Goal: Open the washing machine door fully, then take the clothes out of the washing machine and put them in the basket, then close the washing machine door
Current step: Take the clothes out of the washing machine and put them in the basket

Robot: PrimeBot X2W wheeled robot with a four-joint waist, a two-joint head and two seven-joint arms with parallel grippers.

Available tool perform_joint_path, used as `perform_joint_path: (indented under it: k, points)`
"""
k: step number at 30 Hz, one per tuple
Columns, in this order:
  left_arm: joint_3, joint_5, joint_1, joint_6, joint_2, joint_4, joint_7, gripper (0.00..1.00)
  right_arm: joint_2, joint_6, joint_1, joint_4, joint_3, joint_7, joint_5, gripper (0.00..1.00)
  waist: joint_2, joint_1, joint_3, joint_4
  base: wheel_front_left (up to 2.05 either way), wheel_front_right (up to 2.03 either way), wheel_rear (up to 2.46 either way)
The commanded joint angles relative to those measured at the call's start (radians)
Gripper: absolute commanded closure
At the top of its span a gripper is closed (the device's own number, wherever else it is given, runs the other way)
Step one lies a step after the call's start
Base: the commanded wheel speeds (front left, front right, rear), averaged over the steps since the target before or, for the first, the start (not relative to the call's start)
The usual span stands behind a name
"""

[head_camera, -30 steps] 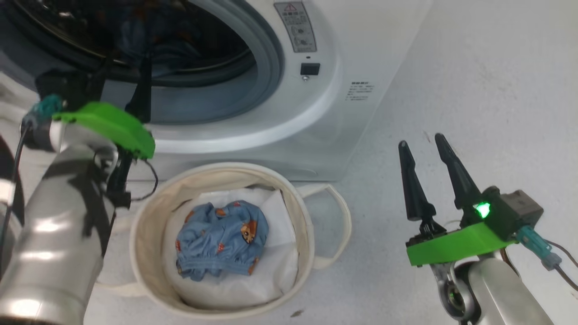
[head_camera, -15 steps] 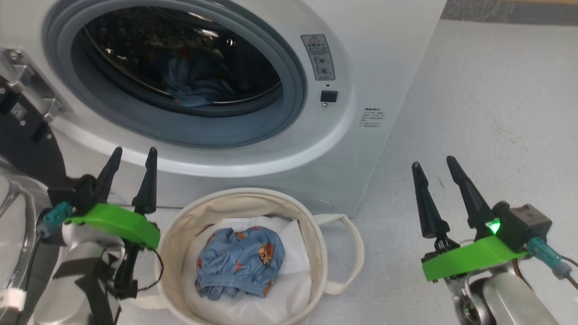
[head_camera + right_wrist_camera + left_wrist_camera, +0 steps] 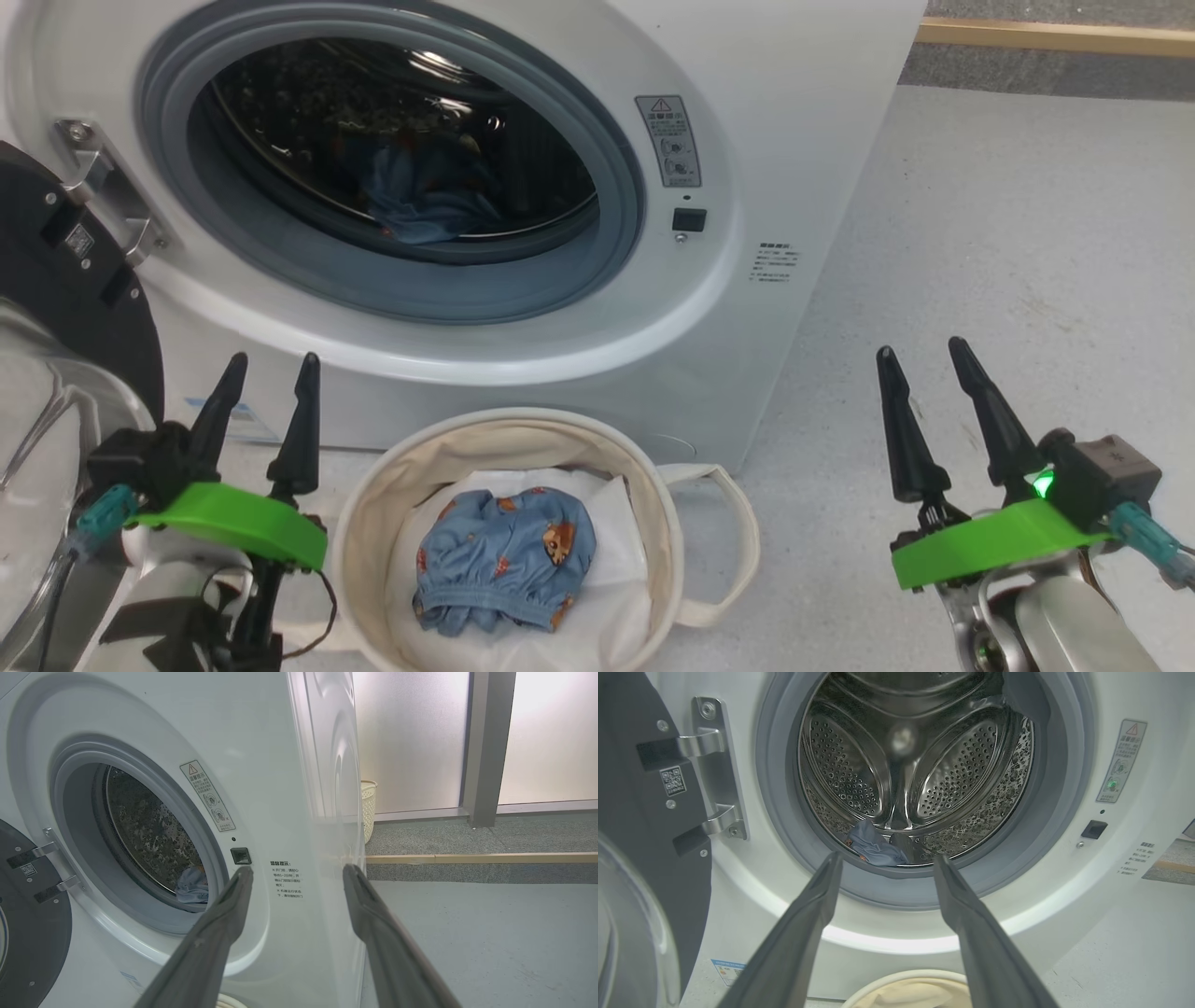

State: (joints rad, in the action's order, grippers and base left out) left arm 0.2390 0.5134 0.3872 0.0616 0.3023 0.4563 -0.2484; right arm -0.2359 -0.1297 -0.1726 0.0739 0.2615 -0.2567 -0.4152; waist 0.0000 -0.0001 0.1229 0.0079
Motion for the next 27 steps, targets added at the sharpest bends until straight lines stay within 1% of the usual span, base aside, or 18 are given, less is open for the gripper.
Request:
perform_joint_path:
  k: [1,12,27]
  points:
    - [-0.041,0.002,0.028,-0.006,0.040,-0.044,-0.001,0.00,-0.016,-0.001,-0.001,-0.028,0.008,-0.005,0.001,0.00,0.0000,0.0001,-0.001,0.001,0.00,0.00,0.00]
    - [-0.032,0.009,0.017,-0.020,0.044,-0.073,0.020,0.00,-0.015,-0.001,0.003,-0.025,0.014,-0.005,-0.003,0.00,0.0000,0.0001,-0.004,0.000,0.00,0.00,0.00]
    - [-0.012,0.012,0.032,-0.026,0.046,-0.081,0.036,0.00,-0.008,-0.001,-0.002,-0.034,0.009,-0.005,-0.001,0.00,0.0000,0.0001,0.015,-0.007,0.00,0.00,0.00]
